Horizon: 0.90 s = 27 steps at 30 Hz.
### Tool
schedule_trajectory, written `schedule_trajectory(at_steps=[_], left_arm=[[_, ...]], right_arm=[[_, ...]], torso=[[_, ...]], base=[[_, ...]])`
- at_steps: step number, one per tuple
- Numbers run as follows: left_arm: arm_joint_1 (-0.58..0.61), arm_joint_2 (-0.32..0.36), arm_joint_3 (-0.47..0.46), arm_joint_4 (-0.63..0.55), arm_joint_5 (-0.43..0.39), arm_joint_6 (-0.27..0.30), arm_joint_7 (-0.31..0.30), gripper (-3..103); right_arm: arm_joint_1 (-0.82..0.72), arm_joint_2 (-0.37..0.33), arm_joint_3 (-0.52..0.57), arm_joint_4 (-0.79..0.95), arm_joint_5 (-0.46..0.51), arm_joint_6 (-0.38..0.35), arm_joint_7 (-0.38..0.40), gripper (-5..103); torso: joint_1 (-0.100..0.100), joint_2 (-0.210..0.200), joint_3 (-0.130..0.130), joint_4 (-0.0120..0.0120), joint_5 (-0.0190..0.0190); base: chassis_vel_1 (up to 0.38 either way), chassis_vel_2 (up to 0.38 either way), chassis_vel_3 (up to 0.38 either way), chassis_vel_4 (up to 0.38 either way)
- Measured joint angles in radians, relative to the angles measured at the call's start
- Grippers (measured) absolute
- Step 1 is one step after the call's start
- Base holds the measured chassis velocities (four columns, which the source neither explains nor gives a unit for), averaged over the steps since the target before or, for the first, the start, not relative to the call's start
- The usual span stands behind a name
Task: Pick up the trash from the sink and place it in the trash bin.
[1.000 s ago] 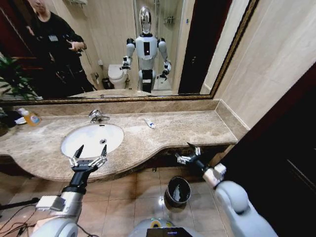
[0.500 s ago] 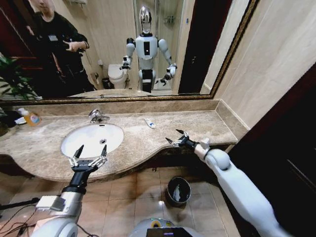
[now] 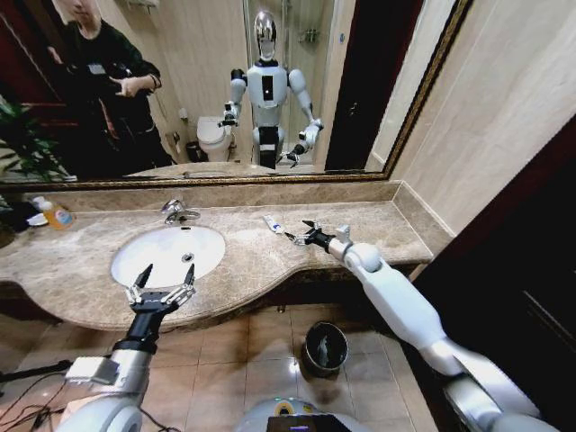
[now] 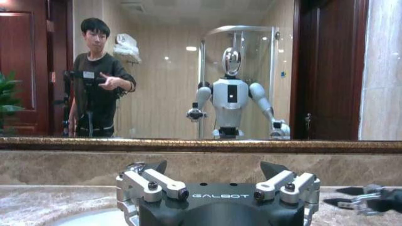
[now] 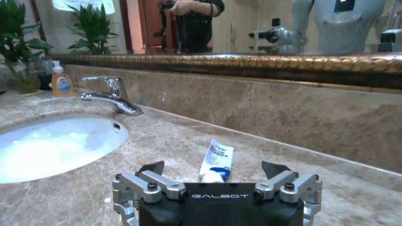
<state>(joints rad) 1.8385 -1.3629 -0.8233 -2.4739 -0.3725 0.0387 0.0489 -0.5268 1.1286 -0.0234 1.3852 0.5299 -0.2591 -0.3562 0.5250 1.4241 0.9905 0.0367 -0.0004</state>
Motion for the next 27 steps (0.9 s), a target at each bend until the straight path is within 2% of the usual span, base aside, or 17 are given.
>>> schedule_trajectory(at_steps=[10, 14, 16, 18, 20, 23, 24, 26, 27], left_arm=[[0.000, 0.000, 0.000, 0.000, 0.000, 0.000, 0.000, 100], [0.000, 0.000, 0.000, 0.000, 0.000, 0.000, 0.000, 100], [0.000, 0.000, 0.000, 0.000, 0.000, 0.000, 0.000, 100], [0.000, 0.000, 0.000, 0.000, 0.000, 0.000, 0.000, 100], [0.000, 0.000, 0.000, 0.000, 0.000, 0.000, 0.000, 100], [0.000, 0.000, 0.000, 0.000, 0.000, 0.000, 0.000, 100], [0.000, 0.000, 0.000, 0.000, 0.000, 0.000, 0.000, 100], [0.000, 0.000, 0.000, 0.000, 0.000, 0.000, 0.000, 100], [0.000, 0.000, 0.000, 0.000, 0.000, 0.000, 0.000, 100]], right_arm=[[0.081, 0.127, -0.049, -0.170, -0.032, 0.000, 0.036, 100], [0.096, 0.148, -0.051, -0.209, -0.050, 0.005, 0.036, 102], [0.100, 0.153, -0.052, -0.222, -0.058, 0.009, 0.036, 100], [0.100, 0.157, -0.050, -0.234, -0.063, 0.014, 0.035, 96], [0.100, 0.161, -0.046, -0.250, -0.066, 0.019, 0.035, 85], [0.099, 0.164, -0.043, -0.263, -0.074, 0.024, 0.036, 80], [0.097, 0.165, -0.041, -0.272, -0.078, 0.025, 0.039, 68], [0.096, 0.165, -0.040, -0.275, -0.080, 0.026, 0.041, 68], [0.096, 0.165, -0.039, -0.276, -0.081, 0.026, 0.042, 63]], torso=[[0.000, 0.000, 0.000, 0.0001, 0.0002], [0.000, 0.000, 0.000, 0.0002, 0.0002], [0.000, 0.000, 0.000, 0.0001, 0.0002], [0.000, 0.000, 0.000, 0.0000, 0.0002], [0.000, 0.000, 0.000, 0.0001, 0.0002], [0.000, 0.000, 0.000, 0.0001, 0.0002], [0.000, 0.000, 0.000, 0.0000, 0.0002], [0.000, 0.000, 0.000, 0.0000, 0.0002], [0.000, 0.000, 0.000, 0.0000, 0.0002]], base=[[0.000, 0.000, 0.000, 0.000], [0.000, 0.000, 0.000, 0.000], [0.000, 0.000, 0.000, 0.000], [0.000, 0.000, 0.000, 0.000], [0.000, 0.000, 0.000, 0.000], [0.000, 0.000, 0.000, 0.000], [0.000, 0.000, 0.000, 0.000], [0.000, 0.000, 0.000, 0.000], [0.000, 0.000, 0.000, 0.000]])
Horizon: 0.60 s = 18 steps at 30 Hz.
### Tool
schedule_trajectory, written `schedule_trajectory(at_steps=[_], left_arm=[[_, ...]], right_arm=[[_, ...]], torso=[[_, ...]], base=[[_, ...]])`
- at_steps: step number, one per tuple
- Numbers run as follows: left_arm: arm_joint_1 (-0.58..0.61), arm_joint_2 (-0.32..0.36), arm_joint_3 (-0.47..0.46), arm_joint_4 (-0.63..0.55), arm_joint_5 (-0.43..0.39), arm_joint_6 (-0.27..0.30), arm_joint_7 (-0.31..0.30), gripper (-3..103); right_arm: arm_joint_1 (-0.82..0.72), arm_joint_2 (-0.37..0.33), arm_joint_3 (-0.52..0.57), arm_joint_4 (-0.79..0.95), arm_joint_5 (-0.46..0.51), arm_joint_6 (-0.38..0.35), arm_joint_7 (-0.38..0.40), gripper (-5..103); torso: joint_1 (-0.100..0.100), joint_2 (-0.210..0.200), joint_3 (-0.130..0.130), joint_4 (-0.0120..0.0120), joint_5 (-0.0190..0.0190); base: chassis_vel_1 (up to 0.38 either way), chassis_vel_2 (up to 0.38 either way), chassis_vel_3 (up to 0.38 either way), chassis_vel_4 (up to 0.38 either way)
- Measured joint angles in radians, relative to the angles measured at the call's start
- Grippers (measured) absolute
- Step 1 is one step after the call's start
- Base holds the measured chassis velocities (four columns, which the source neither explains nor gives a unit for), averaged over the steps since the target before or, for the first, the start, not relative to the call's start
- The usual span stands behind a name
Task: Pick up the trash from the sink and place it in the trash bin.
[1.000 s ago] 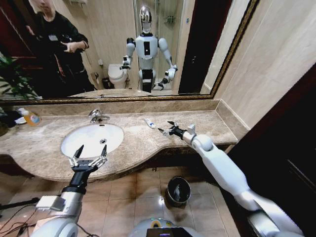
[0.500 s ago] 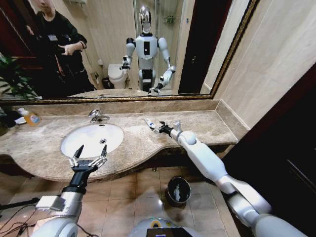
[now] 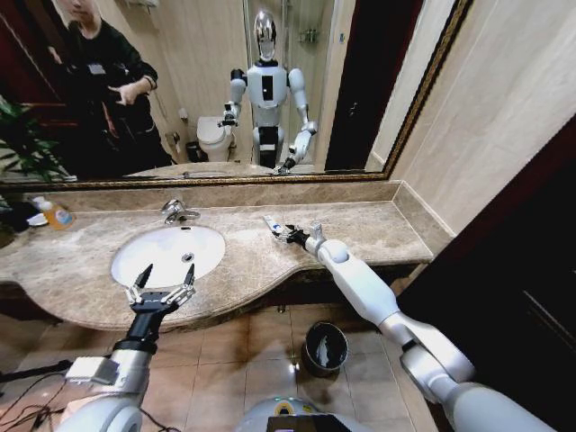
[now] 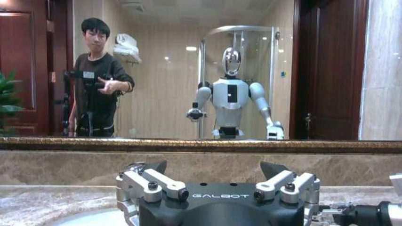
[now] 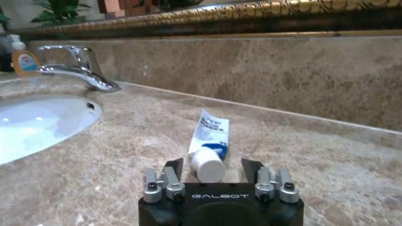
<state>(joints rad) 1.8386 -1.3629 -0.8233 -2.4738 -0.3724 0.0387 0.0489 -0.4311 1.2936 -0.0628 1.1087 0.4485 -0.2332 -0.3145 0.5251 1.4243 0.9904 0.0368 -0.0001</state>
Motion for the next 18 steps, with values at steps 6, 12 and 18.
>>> schedule_trajectory(at_steps=[6, 12, 18], left_arm=[[0.000, 0.000, 0.000, 0.000, 0.000, 0.000, 0.000, 100], [0.000, 0.000, 0.000, 0.000, 0.000, 0.000, 0.000, 100], [0.000, 0.000, 0.000, 0.000, 0.000, 0.000, 0.000, 100]], right_arm=[[-0.004, -0.005, 0.005, 0.002, -0.002, 0.001, 0.000, 41], [-0.009, -0.012, 0.008, 0.016, -0.002, 0.001, -0.002, 25], [-0.014, -0.019, 0.011, 0.047, 0.000, 0.000, -0.001, 25]], torso=[[0.000, 0.000, 0.000, 0.0000, 0.0000], [0.000, 0.000, 0.000, 0.0000, 0.0001], [0.000, 0.000, 0.000, 0.0001, 0.0001]], base=[[0.000, 0.000, 0.000, 0.000], [0.000, 0.000, 0.000, 0.000], [0.000, 0.000, 0.000, 0.000]])
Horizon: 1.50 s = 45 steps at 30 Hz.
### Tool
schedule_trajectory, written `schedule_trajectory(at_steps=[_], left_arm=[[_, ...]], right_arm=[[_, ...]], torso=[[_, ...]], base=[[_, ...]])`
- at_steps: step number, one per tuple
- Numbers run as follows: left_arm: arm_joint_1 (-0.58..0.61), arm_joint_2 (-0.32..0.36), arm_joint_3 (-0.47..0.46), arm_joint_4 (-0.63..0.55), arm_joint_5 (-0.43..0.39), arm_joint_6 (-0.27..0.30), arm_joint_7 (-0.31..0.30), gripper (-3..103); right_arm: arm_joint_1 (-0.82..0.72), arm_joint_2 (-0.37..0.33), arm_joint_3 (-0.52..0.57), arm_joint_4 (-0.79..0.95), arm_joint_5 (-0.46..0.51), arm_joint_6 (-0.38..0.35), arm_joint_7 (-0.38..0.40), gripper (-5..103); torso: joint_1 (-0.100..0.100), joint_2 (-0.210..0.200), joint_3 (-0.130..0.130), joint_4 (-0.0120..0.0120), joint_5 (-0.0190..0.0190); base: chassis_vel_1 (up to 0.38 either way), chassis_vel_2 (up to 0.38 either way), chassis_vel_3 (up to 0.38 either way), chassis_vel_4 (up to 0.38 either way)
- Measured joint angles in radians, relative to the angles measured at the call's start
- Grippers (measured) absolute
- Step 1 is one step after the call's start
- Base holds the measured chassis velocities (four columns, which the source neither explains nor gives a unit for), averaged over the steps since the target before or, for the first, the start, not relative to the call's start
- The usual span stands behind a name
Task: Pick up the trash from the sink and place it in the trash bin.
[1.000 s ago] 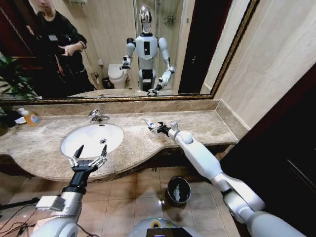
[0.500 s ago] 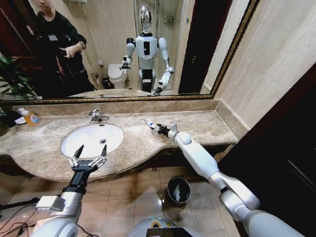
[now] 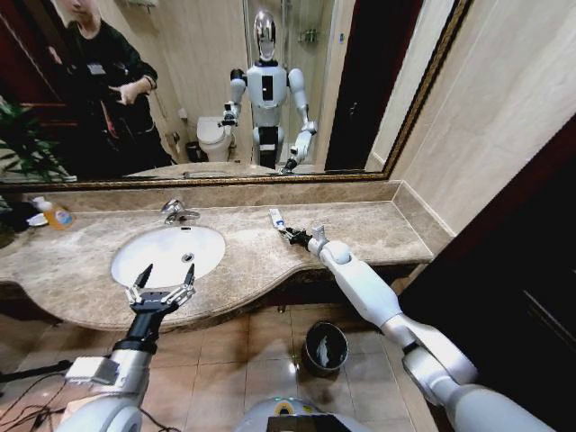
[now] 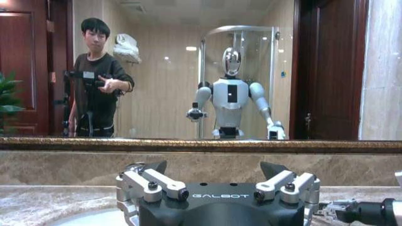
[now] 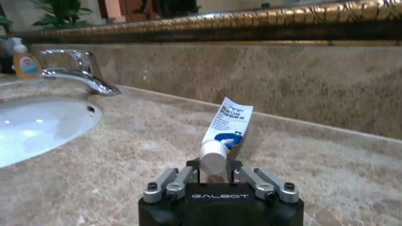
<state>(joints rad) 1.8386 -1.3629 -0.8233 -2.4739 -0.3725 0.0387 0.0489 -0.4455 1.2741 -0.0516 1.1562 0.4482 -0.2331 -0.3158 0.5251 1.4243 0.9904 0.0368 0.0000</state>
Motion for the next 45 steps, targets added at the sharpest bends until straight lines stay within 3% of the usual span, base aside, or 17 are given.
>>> schedule_trajectory(at_steps=[5, 14, 19, 24, 27, 32, 35, 45], left_arm=[[0.000, 0.000, 0.000, 0.000, 0.000, 0.000, 0.000, 100], [0.000, 0.000, 0.000, 0.000, 0.000, 0.000, 0.000, 100], [0.000, 0.000, 0.000, 0.000, 0.000, 0.000, 0.000, 100], [0.000, 0.000, 0.000, 0.000, 0.000, 0.000, 0.000, 100], [0.000, 0.000, 0.000, 0.000, 0.000, 0.000, 0.000, 100], [0.000, 0.000, 0.000, 0.000, 0.000, 0.000, 0.000, 100], [0.000, 0.000, 0.000, 0.000, 0.000, 0.000, 0.000, 100], [0.000, 0.000, 0.000, 0.000, 0.000, 0.000, 0.000, 100]], right_arm=[[-0.024, -0.023, 0.008, 0.073, 0.018, -0.011, 0.012, 25], [-0.167, -0.140, 0.075, 0.368, 0.081, -0.069, 0.046, 25], [-0.394, -0.245, 0.167, 0.625, 0.099, -0.099, 0.066, 25], [-0.543, -0.305, 0.220, 0.767, 0.099, -0.100, 0.097, 25], [-0.713, -0.345, 0.300, 0.891, 0.085, -0.097, 0.113, 25], [-0.898, -0.337, 0.427, 0.965, 0.056, -0.084, 0.073, 25], [-1.079, -0.298, 0.555, 0.989, 0.005, -0.030, -0.014, 25], [-1.220, -0.188, 0.594, 0.832, -0.078, 0.062, -0.075, 25]], torso=[[0.000, 0.000, 0.000, 0.0001, 0.0001], [0.000, 0.000, 0.000, 0.0000, 0.0004], [0.000, 0.000, 0.000, -0.0005, 0.0005], [0.000, 0.000, 0.000, -0.0003, 0.0002], [0.000, 0.000, 0.000, 0.0000, 0.0003], [0.000, 0.000, 0.000, -0.0003, 0.0003], [0.000, 0.000, 0.000, -0.0003, 0.0002], [0.000, 0.000, 0.000, -0.0001, 0.0000]], base=[[0.000, 0.000, 0.000, 0.000], [0.000, 0.000, 0.000, 0.000], [0.000, 0.000, 0.000, 0.000], [0.000, 0.000, 0.000, 0.000], [0.000, 0.000, 0.000, 0.000], [0.000, 0.000, 0.000, 0.000], [0.000, 0.000, 0.000, 0.000], [0.000, 0.000, 0.000, 0.000]])
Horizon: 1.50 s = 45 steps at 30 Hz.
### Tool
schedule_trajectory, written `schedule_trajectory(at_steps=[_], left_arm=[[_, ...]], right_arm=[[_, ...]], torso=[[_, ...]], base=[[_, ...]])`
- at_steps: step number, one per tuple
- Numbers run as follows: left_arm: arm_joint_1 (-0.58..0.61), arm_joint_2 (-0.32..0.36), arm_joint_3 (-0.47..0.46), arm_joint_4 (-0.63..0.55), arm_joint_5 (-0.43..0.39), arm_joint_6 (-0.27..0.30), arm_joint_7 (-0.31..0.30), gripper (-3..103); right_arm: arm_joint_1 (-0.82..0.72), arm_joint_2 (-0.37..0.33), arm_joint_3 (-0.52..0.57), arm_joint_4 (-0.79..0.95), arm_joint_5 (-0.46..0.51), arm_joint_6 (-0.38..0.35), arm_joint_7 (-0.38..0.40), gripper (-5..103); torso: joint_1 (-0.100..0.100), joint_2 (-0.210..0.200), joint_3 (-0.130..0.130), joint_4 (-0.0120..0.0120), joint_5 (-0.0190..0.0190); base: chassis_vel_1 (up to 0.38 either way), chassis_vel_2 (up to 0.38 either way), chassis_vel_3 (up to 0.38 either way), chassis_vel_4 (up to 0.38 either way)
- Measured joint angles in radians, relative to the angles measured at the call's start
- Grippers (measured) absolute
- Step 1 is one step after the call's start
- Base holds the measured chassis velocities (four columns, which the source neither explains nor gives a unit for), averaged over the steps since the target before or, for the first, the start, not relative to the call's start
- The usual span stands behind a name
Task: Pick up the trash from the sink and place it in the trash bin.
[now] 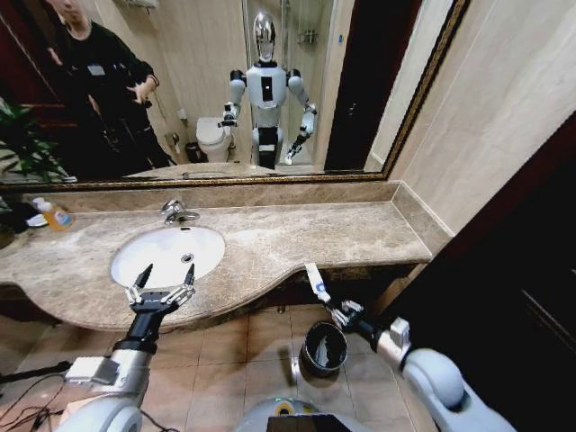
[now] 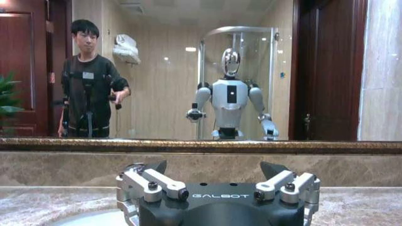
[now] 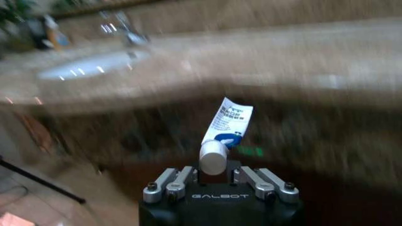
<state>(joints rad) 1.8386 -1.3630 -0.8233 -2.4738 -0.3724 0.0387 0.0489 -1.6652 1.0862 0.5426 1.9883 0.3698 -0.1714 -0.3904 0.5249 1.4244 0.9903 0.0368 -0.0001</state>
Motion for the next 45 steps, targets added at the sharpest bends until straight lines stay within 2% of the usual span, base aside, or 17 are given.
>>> schedule_trajectory(at_steps=[6, 7, 11, 20, 26, 30, 45], left_arm=[[0.000, 0.000, 0.000, 0.000, 0.000, 0.000, 0.000, 100], [0.000, 0.000, 0.000, 0.000, 0.000, 0.000, 0.000, 100], [0.000, 0.000, 0.000, 0.000, 0.000, 0.000, 0.000, 100], [0.000, 0.000, 0.000, 0.000, 0.000, 0.000, 0.000, 100], [0.000, 0.000, 0.000, 0.000, 0.000, 0.000, 0.000, 100], [0.000, 0.000, 0.000, 0.000, 0.000, 0.000, 0.000, 100], [0.000, 0.000, 0.000, 0.000, 0.000, 0.000, 0.000, 100]], right_arm=[[0.082, 0.085, -0.039, -0.264, -0.119, 0.054, 0.013, 25], [0.082, 0.085, -0.039, -0.264, -0.119, 0.054, 0.013, 25], [0.169, 0.134, -0.094, -0.430, -0.185, 0.097, 0.103, 25], [0.277, 0.191, -0.130, -0.675, -0.263, 0.154, 0.127, 25], [0.320, 0.188, -0.156, -0.786, -0.263, 0.193, 0.150, 25], [0.355, 0.167, -0.194, -0.877, -0.239, 0.245, 0.188, 25], [0.353, 0.145, -0.207, -0.896, -0.204, 0.268, 0.183, 25]], torso=[[0.000, 0.000, 0.000, 0.0000, 0.0002], [0.000, 0.000, 0.000, 0.0000, 0.0002], [0.000, 0.000, 0.000, 0.0001, 0.0001], [0.000, 0.000, 0.000, 0.0001, 0.0000], [0.000, 0.000, 0.000, 0.0001, 0.0001], [0.000, 0.000, 0.000, 0.0001, 0.0003], [0.000, 0.000, 0.000, 0.0001, 0.0001]], base=[[0.000, 0.000, 0.000, 0.000], [0.000, 0.000, 0.000, 0.000], [0.000, 0.000, 0.000, 0.000], [0.000, 0.000, 0.000, 0.000], [0.000, 0.000, 0.000, 0.000], [0.000, 0.000, 0.000, 0.000], [0.000, 0.000, 0.000, 0.000]])
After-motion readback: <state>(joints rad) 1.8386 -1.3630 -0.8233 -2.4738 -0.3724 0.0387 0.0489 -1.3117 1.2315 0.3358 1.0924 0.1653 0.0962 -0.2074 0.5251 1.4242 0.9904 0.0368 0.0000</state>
